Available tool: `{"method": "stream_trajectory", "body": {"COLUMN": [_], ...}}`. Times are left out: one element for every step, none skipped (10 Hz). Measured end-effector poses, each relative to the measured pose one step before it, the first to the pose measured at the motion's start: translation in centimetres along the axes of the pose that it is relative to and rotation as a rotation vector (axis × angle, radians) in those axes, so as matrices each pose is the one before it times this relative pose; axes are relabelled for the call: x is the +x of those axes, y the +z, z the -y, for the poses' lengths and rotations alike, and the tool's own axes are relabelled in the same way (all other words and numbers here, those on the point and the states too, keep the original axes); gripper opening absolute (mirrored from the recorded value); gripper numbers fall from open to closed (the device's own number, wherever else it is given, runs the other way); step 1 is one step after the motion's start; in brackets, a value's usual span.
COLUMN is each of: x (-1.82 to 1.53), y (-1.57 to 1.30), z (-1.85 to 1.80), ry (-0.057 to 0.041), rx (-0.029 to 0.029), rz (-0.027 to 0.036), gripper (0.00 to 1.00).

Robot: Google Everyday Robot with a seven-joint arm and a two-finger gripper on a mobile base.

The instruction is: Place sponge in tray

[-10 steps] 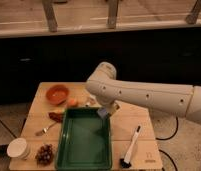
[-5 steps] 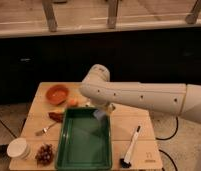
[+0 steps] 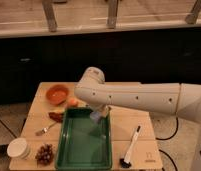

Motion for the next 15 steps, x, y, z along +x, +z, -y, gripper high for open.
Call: {"method": "stream_trajectory", "body": {"x": [-0.301, -0.341, -0.319, -0.287, -0.296, -0.34, -0.081, -0.155, -0.11, -0.182, -0.233, -0.322, -0.192, -0.308, -0.132], "y": [0.059, 0.1, 0.177, 0.083, 0.109, -0.014, 0.065, 0.101, 0.063, 0.058, 0.128, 0.109, 0.06, 0.078, 0.085], "z": [0.232, 0.221, 0.182, 0.105, 0.111, 0.361, 0.115, 0.033, 0.098, 0.118, 0.133, 0.298, 0.148, 0.272, 0.15], "ry": [-0.0159, -0.01501, -0.01775, -0.01531, -0.01548, -0.01936, -0.00958, -0.01017, -0.01049, -0.00898, -0.01166, -0.01614, -0.01062, -0.01348, -0.00658], "rx": [0.00049, -0.00027, -0.0003, 0.00172, 0.00019, 0.0039, 0.00134, 0.00007, 0.00052, 0.00111, 0.00145, 0.00473, 0.00102, 0.0036, 0.00391], "rz": [-0.00115, 0.00113, 0.00055, 0.00002, -0.00013, -0.00071, -0.00048, 0.00088, -0.00172, 0.00005, 0.00017, 0.00005, -0.00085, -0.00069, -0.0001], "gripper": [0.03, 0.03, 0.03, 0.03, 0.03, 0.03, 0.03, 0.03, 0.03, 0.03, 0.03, 0.03, 0.03, 0.03, 0.03]}}
